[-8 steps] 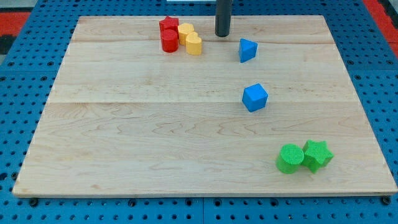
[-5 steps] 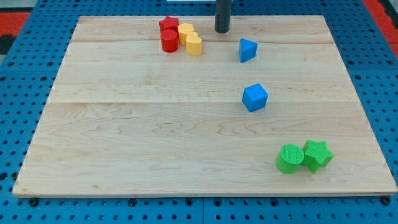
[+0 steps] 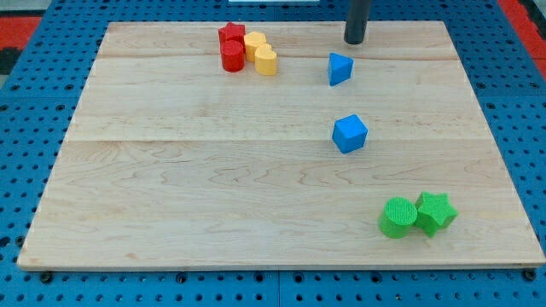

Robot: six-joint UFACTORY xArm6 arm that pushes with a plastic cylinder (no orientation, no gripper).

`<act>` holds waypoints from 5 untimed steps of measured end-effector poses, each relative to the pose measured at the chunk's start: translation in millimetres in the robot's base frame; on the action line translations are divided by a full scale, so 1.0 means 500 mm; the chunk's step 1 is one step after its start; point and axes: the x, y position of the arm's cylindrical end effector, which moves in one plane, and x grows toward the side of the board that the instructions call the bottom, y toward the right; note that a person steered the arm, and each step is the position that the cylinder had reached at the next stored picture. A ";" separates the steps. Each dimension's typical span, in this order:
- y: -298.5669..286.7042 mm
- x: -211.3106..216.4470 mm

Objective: Nudge the blue triangle a bit down

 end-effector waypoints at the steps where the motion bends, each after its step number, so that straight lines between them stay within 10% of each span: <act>1: 0.003 0.000; 5: 0.053 0.005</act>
